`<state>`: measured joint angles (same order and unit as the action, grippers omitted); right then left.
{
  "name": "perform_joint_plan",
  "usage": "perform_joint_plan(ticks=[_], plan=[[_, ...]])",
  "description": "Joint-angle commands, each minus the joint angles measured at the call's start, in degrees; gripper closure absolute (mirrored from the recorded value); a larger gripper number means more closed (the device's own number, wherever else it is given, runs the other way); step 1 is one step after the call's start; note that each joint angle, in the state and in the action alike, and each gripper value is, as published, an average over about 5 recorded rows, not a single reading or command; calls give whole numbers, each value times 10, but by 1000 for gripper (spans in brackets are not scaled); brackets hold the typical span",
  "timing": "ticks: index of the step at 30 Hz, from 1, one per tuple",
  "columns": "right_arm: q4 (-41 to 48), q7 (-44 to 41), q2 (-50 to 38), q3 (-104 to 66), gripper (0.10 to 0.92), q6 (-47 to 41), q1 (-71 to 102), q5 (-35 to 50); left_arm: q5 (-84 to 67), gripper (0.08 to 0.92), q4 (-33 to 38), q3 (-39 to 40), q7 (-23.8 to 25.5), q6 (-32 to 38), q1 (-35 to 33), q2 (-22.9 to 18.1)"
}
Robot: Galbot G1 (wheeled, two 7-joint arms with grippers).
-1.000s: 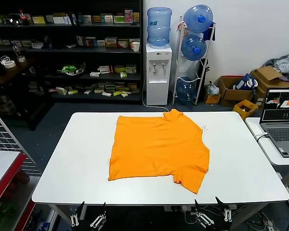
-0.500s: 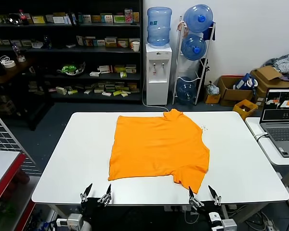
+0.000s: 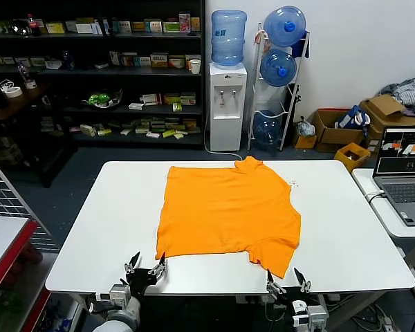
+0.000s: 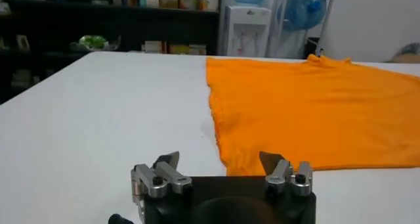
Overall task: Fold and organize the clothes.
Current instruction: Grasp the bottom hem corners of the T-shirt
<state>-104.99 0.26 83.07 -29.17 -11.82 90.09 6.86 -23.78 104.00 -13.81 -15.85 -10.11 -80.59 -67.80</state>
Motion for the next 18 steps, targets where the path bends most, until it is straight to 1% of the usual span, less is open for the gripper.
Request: perform_joint_plan(ticks=[1,18], plan=[[11,2,4,3,354,-9,-9,-3,-8,260,-19,9,-2,-13,25,-1],[-4,4,6,6,848,-2,4,-2,-5,752,-21,19,2,-18,22,-6]])
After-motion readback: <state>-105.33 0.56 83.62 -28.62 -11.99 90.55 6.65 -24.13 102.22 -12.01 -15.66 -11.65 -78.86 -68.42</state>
